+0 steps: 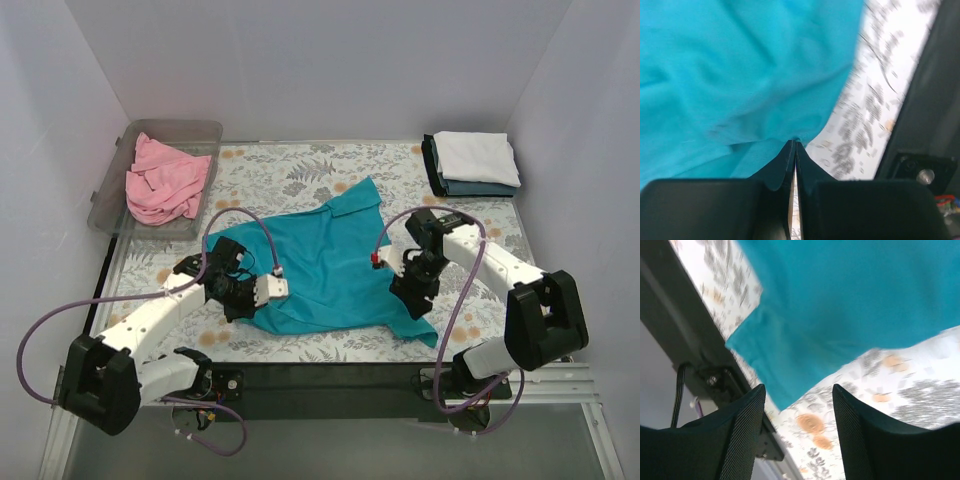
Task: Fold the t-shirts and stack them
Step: Flatten the tshirt out
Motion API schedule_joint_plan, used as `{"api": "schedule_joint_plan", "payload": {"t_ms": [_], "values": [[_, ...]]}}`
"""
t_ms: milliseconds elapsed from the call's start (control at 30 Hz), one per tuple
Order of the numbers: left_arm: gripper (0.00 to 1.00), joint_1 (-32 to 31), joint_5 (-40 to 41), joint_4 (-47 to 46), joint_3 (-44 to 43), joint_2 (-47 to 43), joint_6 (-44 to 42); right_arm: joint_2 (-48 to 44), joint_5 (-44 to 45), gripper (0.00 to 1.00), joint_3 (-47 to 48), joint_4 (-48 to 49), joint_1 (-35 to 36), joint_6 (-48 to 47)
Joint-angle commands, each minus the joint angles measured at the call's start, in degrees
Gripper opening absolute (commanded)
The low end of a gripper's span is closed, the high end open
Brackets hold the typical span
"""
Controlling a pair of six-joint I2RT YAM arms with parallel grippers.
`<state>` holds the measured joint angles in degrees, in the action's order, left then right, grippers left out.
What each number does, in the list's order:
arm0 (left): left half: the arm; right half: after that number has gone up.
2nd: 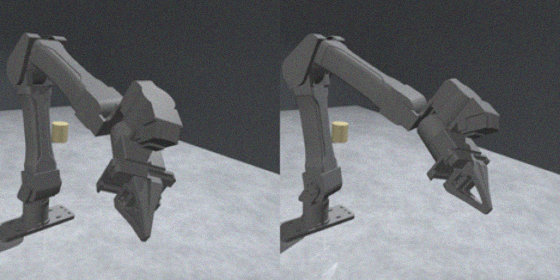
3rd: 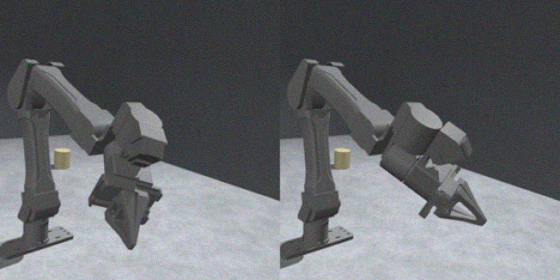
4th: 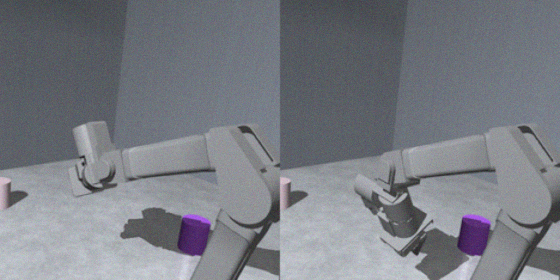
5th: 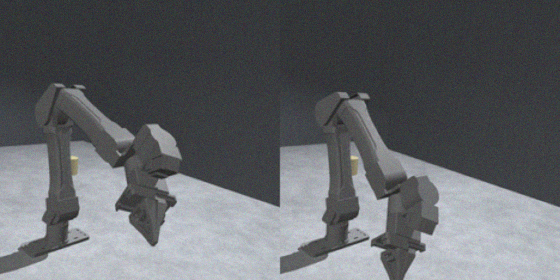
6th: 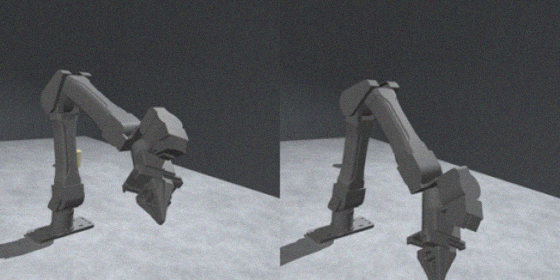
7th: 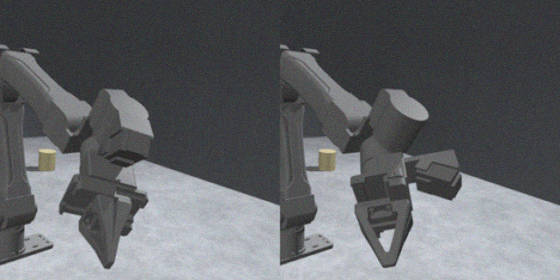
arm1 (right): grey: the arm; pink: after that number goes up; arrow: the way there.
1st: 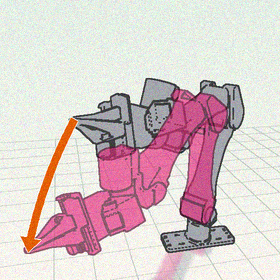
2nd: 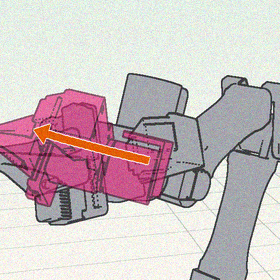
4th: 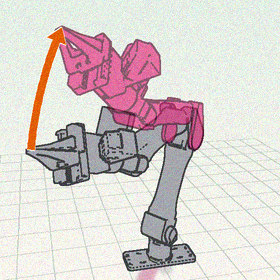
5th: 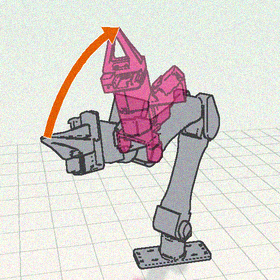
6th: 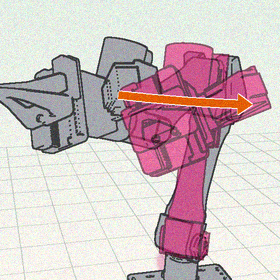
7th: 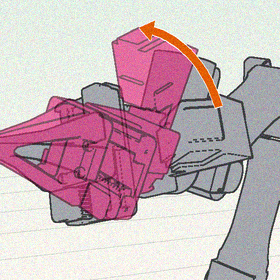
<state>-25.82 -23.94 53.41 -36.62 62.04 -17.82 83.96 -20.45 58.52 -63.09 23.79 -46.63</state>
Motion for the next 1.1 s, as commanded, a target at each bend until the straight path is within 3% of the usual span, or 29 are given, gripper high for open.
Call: {"api": "schedule_joint_plan", "payload": {"t_ms": [0, 200, 467, 667, 700, 733, 767, 800, 900, 1067], "values": [[0.0, 4.8, -4.9, -5.6, -6.3, 5.5, 8.1, -5.9, 4.7, 0.66, -6.5, -2.5, 0.5, -2.3], [0.0, 14.2, -13.5, -5.0, -22.0, 25.4, 16.7, -6.0, 8.1, 0.76, -12.5, -1.3, 0.6, -4.2], [0.0, 16.2, -15.1, -7.8, -23.5, 28.6, 17.4, -7.1, 9.6, 0.78, -19.2, 5.3, 0.6, -2.3], [0.0, 16.5, -15.1, -9.8, -21.3, 27.4, 19.8, -2.9, 10.6, 0.64, -17.5, 8.1, 2.0, 0.0], [0.0, 16.7, -15.2, -10.0, -21.2, 27.4, 20.5, -2.2, 10.3, 0.58, -17.4, 8.1, 2.2, 0.0], [0.0, 17.3, -15.2, -10.4, -21.4, 27.5, 20.8, -1.1, 9.7, 0.4, -17.5, 8.6, 2.3, 0.0], [0.0, 17.8, -15.4, -11.0, -21.5, 27.6, 21.2, -0.6, 9.8, 0.28, -17.5, 8.9, 2.3, 0.1], [0.0, 18.3, -15.8, -11.2, -21.8, 27.8, 21.9, -0.3, 10.1, 0.04, -17.0, 9.1, 2.1, 0.3], [0.0, 20.5, -16.9, -11.0, -23.9, 28.7, 22.7, -1.1, 12.9, 0.01, -14.8, 9.1, 0.0, -0.2], [0.0, 22.0, -14.7, -11.8, -25.0, 27.1, 18.3, -3.7, 26.4, 0.01, -3.6, 7.3, -1.5, -8.2]]}}
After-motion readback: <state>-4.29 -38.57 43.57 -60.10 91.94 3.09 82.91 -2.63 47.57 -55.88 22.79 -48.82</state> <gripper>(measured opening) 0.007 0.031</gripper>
